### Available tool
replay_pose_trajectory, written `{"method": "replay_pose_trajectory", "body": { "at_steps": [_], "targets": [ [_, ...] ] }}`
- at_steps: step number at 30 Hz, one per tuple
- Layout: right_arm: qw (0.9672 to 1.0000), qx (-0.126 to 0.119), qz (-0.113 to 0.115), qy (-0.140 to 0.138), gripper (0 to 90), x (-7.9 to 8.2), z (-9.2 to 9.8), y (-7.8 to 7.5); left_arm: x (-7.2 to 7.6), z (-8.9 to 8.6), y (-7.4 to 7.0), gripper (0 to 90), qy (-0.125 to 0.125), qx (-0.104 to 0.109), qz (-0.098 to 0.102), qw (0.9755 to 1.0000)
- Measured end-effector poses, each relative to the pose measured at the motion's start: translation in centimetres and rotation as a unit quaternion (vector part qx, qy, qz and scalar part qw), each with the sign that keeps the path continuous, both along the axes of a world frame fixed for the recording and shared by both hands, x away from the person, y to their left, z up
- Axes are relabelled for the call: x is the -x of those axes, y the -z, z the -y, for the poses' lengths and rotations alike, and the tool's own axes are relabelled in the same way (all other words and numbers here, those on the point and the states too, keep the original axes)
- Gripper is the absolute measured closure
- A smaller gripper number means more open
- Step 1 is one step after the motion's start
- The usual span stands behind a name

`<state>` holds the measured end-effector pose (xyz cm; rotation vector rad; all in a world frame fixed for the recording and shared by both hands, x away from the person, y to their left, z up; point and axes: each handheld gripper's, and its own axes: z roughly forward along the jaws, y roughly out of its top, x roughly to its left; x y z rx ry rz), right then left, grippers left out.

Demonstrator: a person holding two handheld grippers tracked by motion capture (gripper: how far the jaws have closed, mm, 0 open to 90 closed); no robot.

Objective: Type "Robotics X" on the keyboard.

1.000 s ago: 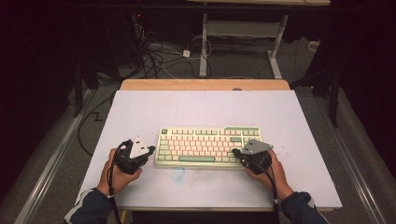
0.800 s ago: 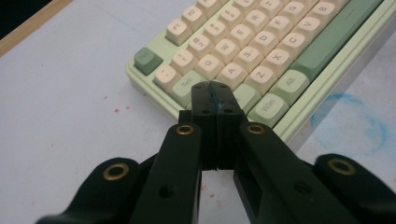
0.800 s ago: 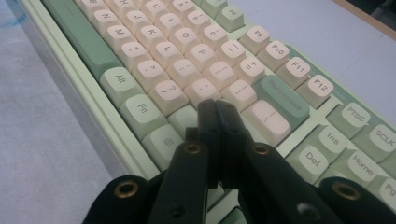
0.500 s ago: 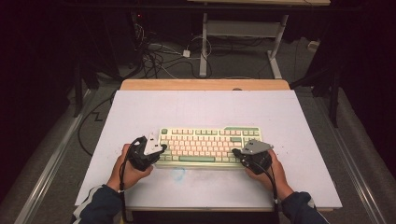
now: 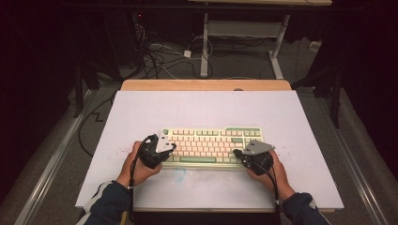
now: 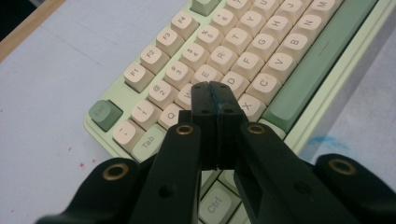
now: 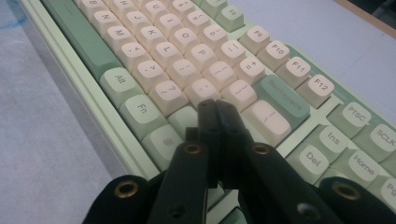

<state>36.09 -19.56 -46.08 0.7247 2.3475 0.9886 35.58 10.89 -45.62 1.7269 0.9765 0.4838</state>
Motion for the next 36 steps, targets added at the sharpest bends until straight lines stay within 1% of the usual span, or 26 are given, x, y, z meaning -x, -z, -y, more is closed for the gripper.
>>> {"method": "replay_pose_trajectory", "body": {
  "at_steps": [7,11,12,13,16,19,23,25,32,36],
  "targets": [
    [1.0,0.0,0.0,-0.001,90.0,0.0,0.0,0.0,-0.4,0.5,0.1,86.6,0.005,-0.004,-0.004,1.0],
    [1.0,0.001,0.001,0.0,90.0,0.0,0.0,0.0,-0.6,0.7,0.3,86.5,0.009,-0.01,-0.008,0.9999],
    [1.0,0.001,0.001,0.0,90.0,0.0,0.0,0.0,-0.6,0.8,0.3,86.3,0.011,-0.008,-0.01,0.9999],
    [1.0,0.001,0.001,-0.001,90.0,0.0,0.0,0.0,-0.5,0.8,0.4,86.3,0.012,-0.012,-0.012,0.9998],
    [1.0,0.001,0.001,-0.001,90.0,0.0,0.0,0.0,-0.5,0.8,0.5,86.3,0.014,-0.015,-0.014,0.9997],
    [1.0,0.003,0.001,0.0,90.0,0.0,-0.1,0.0,-0.4,0.9,0.7,86.0,0.015,-0.011,-0.015,0.9997],
    [1.0,0.002,0.001,-0.001,90.0,0.0,0.0,0.0,-0.3,1.4,0.8,86.0,0.024,-0.014,-0.017,0.9995],
    [1.0,0.003,0.001,-0.001,90.0,0.0,0.0,0.0,-0.2,1.6,0.9,86.0,0.027,-0.019,-0.016,0.9993],
    [1.0,0.004,0.002,-0.002,90.0,0.0,0.0,0.0,-0.3,2.3,1.3,86.0,0.033,-0.023,-0.021,0.999],
    [1.0,0.003,0.002,-0.003,90.0,0.0,0.0,0.0,-0.4,2.3,1.3,86.0,0.032,-0.024,-0.02,0.999]
  ]
}}
